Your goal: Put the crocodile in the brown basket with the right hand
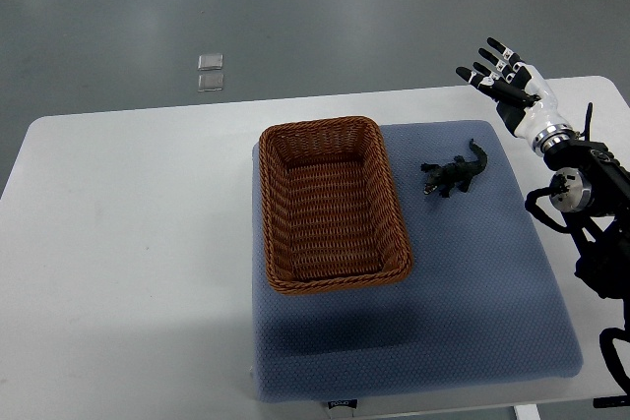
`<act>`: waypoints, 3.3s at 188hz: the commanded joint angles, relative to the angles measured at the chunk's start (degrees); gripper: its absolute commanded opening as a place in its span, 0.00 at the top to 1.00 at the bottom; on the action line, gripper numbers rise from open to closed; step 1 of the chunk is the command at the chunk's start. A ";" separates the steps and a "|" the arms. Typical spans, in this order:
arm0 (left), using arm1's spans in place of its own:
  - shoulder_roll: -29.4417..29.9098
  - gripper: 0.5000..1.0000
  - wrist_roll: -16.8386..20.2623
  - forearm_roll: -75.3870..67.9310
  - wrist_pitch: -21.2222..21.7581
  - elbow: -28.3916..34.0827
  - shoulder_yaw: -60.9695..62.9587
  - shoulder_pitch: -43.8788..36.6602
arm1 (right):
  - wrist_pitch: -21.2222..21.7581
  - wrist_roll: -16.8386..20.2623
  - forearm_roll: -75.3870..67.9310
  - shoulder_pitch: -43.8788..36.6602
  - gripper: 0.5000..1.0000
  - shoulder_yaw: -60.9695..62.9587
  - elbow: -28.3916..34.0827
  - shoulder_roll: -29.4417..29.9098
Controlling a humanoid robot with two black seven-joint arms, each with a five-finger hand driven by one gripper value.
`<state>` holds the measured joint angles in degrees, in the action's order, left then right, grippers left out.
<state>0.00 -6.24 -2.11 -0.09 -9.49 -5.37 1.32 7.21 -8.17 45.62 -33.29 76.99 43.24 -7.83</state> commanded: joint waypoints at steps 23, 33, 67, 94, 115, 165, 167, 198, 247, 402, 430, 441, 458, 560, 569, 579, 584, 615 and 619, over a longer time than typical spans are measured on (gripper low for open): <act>0.00 0.00 0.18 0.09 0.00 0.00 -0.34 0.00 | 0.00 0.00 0.00 -0.02 0.14 0.00 0.00 0.01; 0.00 0.00 0.18 0.09 0.00 0.00 -0.43 0.00 | 0.00 0.00 0.00 -0.02 0.14 0.00 0.00 0.01; 0.00 0.00 0.27 0.09 0.00 0.17 0.10 0.00 | 0.08 0.00 0.00 -0.02 0.14 0.00 0.00 -0.08; 0.00 0.00 0.27 0.00 0.00 0.00 0.19 0.00 | 0.08 0.00 0.00 -0.02 0.14 0.00 0.00 -0.08; 0.00 0.00 0.27 0.00 0.00 0.00 0.19 0.00 | 0.35 0.00 0.00 -0.11 0.14 0.00 0.00 -0.08; 0.00 0.00 0.27 0.00 0.00 0.00 0.27 0.00 | 1.05 0.00 0.00 -0.11 0.14 -0.09 0.00 -0.08; 0.00 0.00 0.27 0.00 0.00 0.00 0.27 0.00 | 1.05 0.09 0.00 -0.11 0.14 -0.09 0.00 -0.08; 0.00 0.00 0.27 0.09 0.00 0.00 0.27 0.00 | 1.05 0.09 0.09 -0.11 0.14 -0.09 -0.09 -0.17; 0.00 0.00 0.27 0.00 0.00 0.00 0.27 0.00 | 1.05 0.09 0.09 -0.11 0.14 -0.09 -0.09 -0.17; 0.00 0.00 0.27 0.00 0.00 0.00 0.27 0.00 | 3.78 0.00 1.14 -0.46 0.14 -1.14 0.00 -1.31; 0.00 0.00 0.27 0.00 0.00 0.00 0.27 0.00 | 3.69 -0.09 1.14 -0.55 0.14 -2.72 0.00 -2.28; 0.00 0.00 0.27 0.00 0.00 0.00 0.27 0.00 | 3.69 -0.18 1.14 -0.55 0.14 -3.51 0.00 -2.72; 0.00 0.00 0.27 0.00 0.00 0.00 0.27 0.00 | 3.69 -0.44 1.14 -0.81 0.14 -4.39 0.00 -3.07; 0.00 0.00 0.27 0.00 0.00 0.00 0.27 0.00 | 3.86 -6.06 8.17 -6.79 0.14 -30.32 0.52 -15.20; 0.00 0.00 0.27 0.00 0.00 0.00 0.27 0.00 | 3.95 -6.68 10.37 -7.49 0.14 -32.69 0.61 -16.34; 0.00 0.00 0.27 0.00 0.00 0.00 0.27 0.00 | 3.86 -8.00 12.83 -8.20 0.14 -34.63 0.88 -17.31; 0.00 0.00 0.27 0.09 0.00 0.00 0.27 0.00 | 3.86 -9.05 14.58 -8.55 0.14 -35.68 0.96 -17.75; 0.00 0.00 0.27 0.00 0.00 0.00 0.27 0.00 | 3.78 -11.95 24.87 -9.08 0.15 -38.85 1.31 -18.10; 0.00 0.00 0.27 0.00 0.00 0.00 0.27 0.00 | 3.78 -12.13 26.01 -9.08 0.15 -39.11 1.58 -18.10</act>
<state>0.00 -5.97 -2.08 -0.09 -9.50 -5.10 1.32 11.03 -19.14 66.02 -42.16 39.24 44.26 -25.83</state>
